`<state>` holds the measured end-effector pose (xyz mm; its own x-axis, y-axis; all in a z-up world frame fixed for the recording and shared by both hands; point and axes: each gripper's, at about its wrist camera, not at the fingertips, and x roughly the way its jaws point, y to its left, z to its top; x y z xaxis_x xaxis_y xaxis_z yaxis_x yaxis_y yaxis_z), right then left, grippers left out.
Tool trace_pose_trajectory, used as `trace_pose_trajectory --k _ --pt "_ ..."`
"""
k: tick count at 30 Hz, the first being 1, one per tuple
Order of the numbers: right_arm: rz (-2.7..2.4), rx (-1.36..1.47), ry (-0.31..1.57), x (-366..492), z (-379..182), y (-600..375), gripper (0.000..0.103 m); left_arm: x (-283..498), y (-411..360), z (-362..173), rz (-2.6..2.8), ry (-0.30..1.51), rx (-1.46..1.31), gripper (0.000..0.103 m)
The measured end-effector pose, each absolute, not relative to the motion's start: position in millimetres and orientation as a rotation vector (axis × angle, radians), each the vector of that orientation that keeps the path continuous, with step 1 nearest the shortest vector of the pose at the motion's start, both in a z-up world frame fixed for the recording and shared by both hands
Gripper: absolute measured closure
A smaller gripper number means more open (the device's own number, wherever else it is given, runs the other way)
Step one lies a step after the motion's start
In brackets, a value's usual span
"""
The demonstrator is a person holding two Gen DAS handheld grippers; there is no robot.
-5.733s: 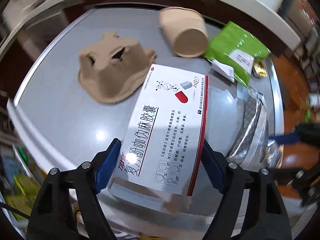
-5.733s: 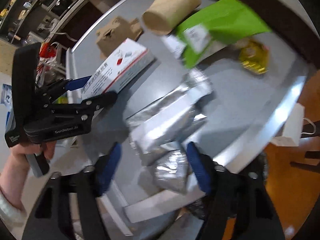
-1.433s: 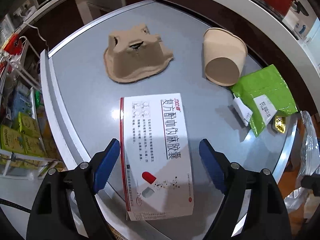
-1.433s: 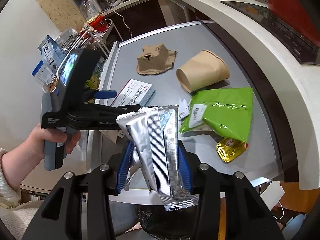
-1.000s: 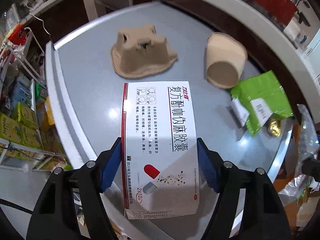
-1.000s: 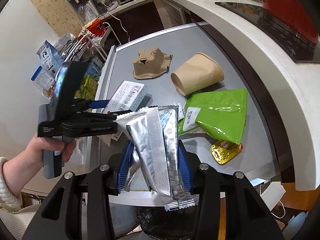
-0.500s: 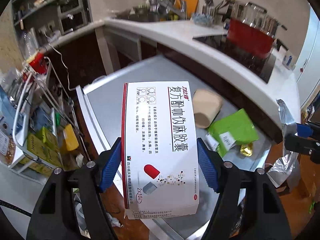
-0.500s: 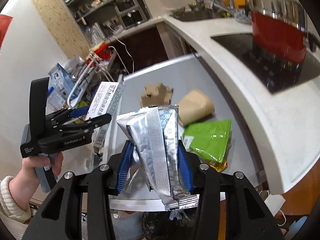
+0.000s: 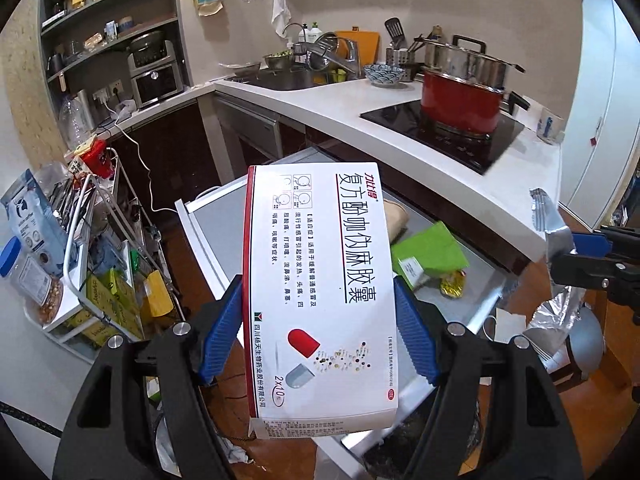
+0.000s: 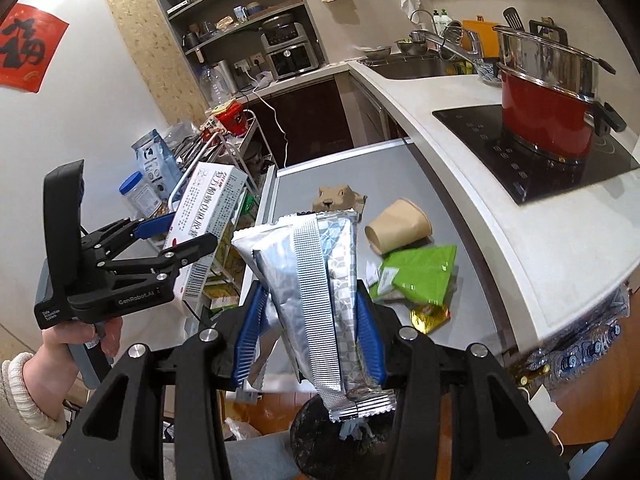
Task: Collect trash
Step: 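Carry the medicine box and foil packets over the black trash bin with both tools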
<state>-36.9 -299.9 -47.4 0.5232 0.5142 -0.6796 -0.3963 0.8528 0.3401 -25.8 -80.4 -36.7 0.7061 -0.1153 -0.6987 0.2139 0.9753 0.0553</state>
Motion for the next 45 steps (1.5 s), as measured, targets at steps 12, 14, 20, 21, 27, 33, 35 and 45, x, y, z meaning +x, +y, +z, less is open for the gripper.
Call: trace_pose_trajectory --k 12,14,20,21,27,33,35,45 --pt "0.553 0.139 1.014 -94.8 -93.9 -303.8 0.059 -100.5 -102.9 -63.5 -0.214 0.818 0.213 0.031" --pt "0.553 0.141 1.048 -102.6 -104.7 -303.3 0.059 -111.3 -106.8 -72.2 -0.228 0.843 0.224 0.031" --pt "0.547 0.147 1.141 -123.0 -139.9 -303.1 0.059 -135.3 -117.6 -103.2 -0.275 0.928 0.236 0.031" --pt "0.544 0.144 1.152 -125.5 -144.2 -302.5 0.059 -139.0 -119.8 -108.5 -0.281 0.939 0.238 0.031" --pt "0.513 0.141 1.237 -133.2 -183.4 -304.3 0.059 -152.8 -131.8 -148.1 -0.332 1.033 0.261 0.031" --pt "0.463 0.138 1.304 -128.8 -221.4 -308.4 0.059 -159.4 -136.8 -190.1 -0.359 1.127 0.273 0.031" --pt "0.446 0.133 1.328 -126.3 -235.0 -308.7 0.059 -160.8 -138.9 -204.7 -0.367 1.154 0.282 0.031" --pt "0.381 0.109 1.417 -112.7 -282.1 -305.5 0.059 -154.3 -150.2 -253.0 -0.356 1.225 0.329 0.031"
